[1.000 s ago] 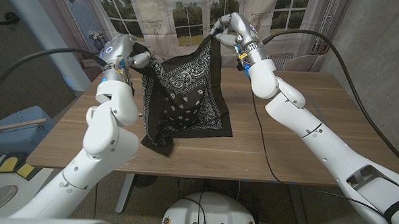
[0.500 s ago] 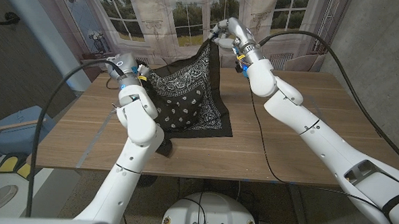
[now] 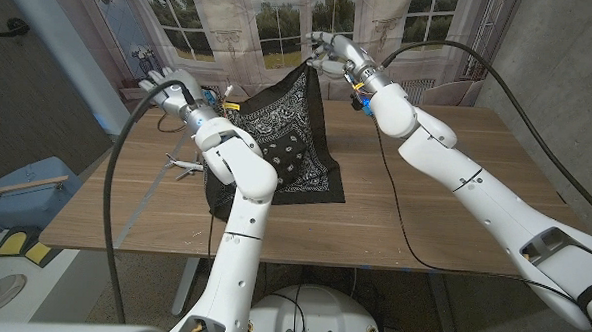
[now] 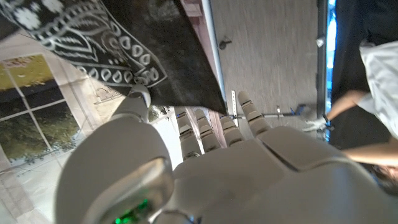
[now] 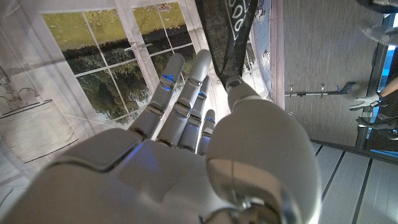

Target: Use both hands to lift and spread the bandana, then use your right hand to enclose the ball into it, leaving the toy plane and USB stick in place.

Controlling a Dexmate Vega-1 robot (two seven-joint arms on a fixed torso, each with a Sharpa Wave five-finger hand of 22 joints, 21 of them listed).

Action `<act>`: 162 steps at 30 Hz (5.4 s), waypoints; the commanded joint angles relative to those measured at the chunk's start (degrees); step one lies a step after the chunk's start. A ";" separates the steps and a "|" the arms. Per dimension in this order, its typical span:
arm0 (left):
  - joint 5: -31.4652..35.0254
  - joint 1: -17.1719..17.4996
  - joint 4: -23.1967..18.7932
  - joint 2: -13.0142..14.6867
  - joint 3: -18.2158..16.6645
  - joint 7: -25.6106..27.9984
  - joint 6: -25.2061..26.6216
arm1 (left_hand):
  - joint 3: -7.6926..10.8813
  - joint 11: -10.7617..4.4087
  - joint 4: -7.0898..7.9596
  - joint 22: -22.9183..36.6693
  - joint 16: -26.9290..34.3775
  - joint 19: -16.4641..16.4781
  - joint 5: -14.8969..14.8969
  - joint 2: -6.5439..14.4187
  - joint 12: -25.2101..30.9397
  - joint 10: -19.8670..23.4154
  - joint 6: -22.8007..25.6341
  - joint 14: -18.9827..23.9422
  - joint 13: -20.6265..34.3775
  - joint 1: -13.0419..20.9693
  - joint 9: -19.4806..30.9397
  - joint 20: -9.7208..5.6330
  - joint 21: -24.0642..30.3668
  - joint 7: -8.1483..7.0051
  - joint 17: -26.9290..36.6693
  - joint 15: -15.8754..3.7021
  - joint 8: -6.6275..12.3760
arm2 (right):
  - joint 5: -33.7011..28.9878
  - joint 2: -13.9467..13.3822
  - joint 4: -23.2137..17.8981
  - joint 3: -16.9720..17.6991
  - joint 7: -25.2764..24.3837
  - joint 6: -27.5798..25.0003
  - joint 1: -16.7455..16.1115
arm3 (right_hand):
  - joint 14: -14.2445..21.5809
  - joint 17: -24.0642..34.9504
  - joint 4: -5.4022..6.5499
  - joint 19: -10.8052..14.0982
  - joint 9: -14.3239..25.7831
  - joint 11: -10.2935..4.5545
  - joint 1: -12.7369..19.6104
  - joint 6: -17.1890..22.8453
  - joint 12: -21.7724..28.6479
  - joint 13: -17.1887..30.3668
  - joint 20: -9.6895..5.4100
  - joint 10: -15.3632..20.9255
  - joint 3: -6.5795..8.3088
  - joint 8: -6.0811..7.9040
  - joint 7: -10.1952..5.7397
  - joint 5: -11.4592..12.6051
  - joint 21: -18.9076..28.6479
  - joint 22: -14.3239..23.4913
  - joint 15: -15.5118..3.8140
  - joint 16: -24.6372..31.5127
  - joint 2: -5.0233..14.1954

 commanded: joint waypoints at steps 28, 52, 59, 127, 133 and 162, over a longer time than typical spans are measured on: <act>-13.20 4.85 -18.78 9.09 9.65 8.41 -7.94 | -2.46 2.61 2.61 0.04 0.84 -1.40 -0.87 1.97 1.53 -1.52 -6.76 -0.59 -0.23 -8.45 -3.69 2.06 -2.09 1.24 0.31 1.25 -1.24 | -3.93 -5.45 2.38 -2.27 3.51 10.36 -1.83 | -21.36 -19.16 -1.02 -7.42 1.11 2.06 -6.59 14.06 -3.69 -4.32 8.51 -7.86 -4.41 4.12 0.73 1.88 -17.74 0.12 5.67 -16.13 1.46; -102.43 13.52 -36.00 26.13 -10.38 12.56 -24.97 | -4.57 6.31 5.12 0.60 -0.15 -7.50 -0.89 2.23 0.47 -4.81 -13.41 -4.28 -0.16 -15.93 -4.36 2.27 -4.89 3.64 0.56 4.81 -2.69 | -9.31 -4.15 9.19 -7.99 16.21 20.87 2.63 | -34.68 -22.57 -0.14 -15.20 1.03 1.87 -12.87 -0.40 -7.32 -4.66 9.83 -21.45 -7.96 0.12 -3.32 2.05 -27.22 0.15 8.76 -18.30 0.12; -113.69 13.07 -36.83 32.14 -12.74 13.28 -21.53 | -5.29 6.90 5.46 0.75 -0.56 -9.44 -1.07 1.71 0.04 -6.82 -15.32 -6.43 -0.14 -17.80 -4.42 2.27 -5.74 3.32 0.56 5.94 -2.62 | -9.95 -2.96 10.82 -9.36 19.31 22.43 3.63 | -36.89 -23.35 0.97 -16.91 1.03 1.71 -16.26 -4.79 -7.20 -4.56 9.87 -23.83 -10.00 -0.07 -4.68 2.52 -29.73 0.16 9.18 -18.12 -1.24; -145.36 16.97 -31.09 55.77 -20.13 28.52 -30.90 | -5.52 8.34 5.24 1.12 -0.08 -11.91 -1.15 2.14 0.48 -9.46 -15.03 -8.88 -0.14 -20.38 -4.41 2.30 -6.95 5.22 0.29 5.88 -1.25 | -31.32 14.65 31.47 -30.40 32.70 12.82 18.96 | -47.46 -29.10 -3.87 -21.41 0.81 1.78 -9.10 -21.50 -7.40 -5.29 9.91 -39.89 -8.56 0.22 -6.99 5.95 -41.31 0.26 11.82 -17.80 1.19; -145.92 16.37 -30.07 56.07 -19.77 28.29 -31.82 | -5.51 8.34 5.17 1.14 -0.06 -11.87 -1.14 2.16 0.56 -9.40 -14.76 -8.89 -0.14 -20.45 -4.40 2.30 -6.94 5.36 0.28 5.87 -1.17 | -32.34 15.63 33.26 -32.03 33.81 10.91 20.16 | -44.31 -30.07 -3.92 -16.90 0.95 1.37 -8.58 -22.29 -6.37 -5.35 9.52 -39.32 -9.03 0.88 -7.06 6.59 -40.79 0.61 10.17 -16.46 0.91; -147.50 11.26 -27.49 57.90 -15.43 29.80 -31.53 | -5.34 8.22 4.80 1.23 0.04 -11.68 -1.10 2.37 0.78 -9.45 -13.88 -8.91 -0.11 -20.69 -4.34 2.29 -6.91 5.87 0.24 5.70 -1.02 | -26.13 13.06 33.86 -28.92 22.44 11.95 19.14 | 7.29 -20.55 -5.48 33.86 2.01 -2.05 14.70 18.75 11.04 -2.62 -8.40 3.47 -0.96 11.82 -2.41 4.25 -23.93 2.39 -6.60 4.99 9.60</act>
